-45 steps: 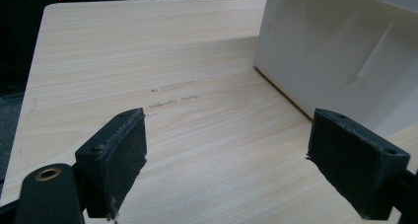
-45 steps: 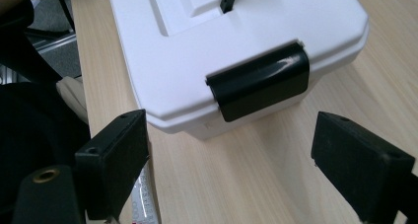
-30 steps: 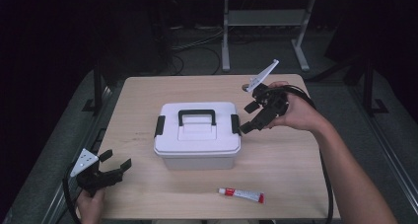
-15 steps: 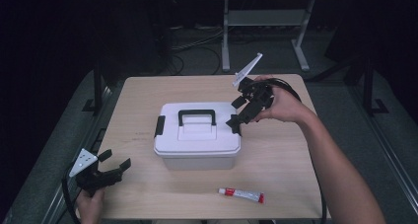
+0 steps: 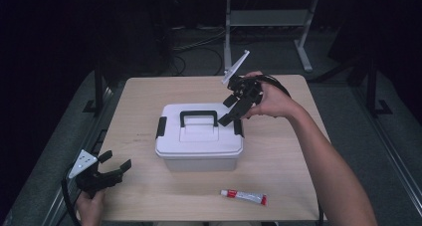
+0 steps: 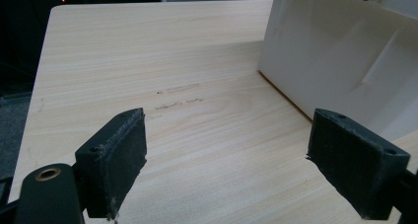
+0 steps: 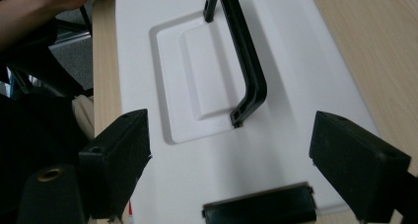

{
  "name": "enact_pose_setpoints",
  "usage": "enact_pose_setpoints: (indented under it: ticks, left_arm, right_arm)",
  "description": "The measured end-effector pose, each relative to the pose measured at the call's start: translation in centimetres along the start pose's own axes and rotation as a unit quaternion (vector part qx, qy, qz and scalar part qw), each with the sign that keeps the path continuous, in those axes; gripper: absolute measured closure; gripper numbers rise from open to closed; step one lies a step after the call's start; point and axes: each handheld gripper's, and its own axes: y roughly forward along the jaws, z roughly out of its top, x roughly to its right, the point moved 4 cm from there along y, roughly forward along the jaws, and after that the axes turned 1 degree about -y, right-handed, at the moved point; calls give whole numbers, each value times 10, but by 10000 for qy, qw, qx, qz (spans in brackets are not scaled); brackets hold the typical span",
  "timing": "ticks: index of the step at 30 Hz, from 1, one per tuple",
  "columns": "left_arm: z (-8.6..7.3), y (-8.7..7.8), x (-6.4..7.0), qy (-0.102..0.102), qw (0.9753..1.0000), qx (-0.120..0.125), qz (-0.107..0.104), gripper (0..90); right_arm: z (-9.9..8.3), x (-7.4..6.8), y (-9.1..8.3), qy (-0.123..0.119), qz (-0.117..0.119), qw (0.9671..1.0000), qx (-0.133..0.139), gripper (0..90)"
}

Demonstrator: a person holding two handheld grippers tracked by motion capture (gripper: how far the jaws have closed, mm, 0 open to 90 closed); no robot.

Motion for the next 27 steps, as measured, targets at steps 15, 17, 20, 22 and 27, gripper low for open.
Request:
enact_pose_setpoints:
  ticks: [15,17,20,22,27]
  left_arm:
    - [0,-1,-1,-37,10000,26,4,141]
    - [0,-1,-1,-38,10000,28,4,141]
    - [0,-1,-1,-41,10000,42,6,141]
    - [0,-2,-2,-49,10000,45,8,141]
    - [0,-3,-2,-60,10000,35,4,141]
  right_arm:
    - [26,5,21,-129,182,9997,-71,224]
    - [28,5,22,-148,169,9997,-88,234]
    - [32,7,29,-138,235,9996,-120,272]
    - [33,8,32,-118,280,9994,-142,313]
    - [36,10,39,-99,310,9993,-206,356]
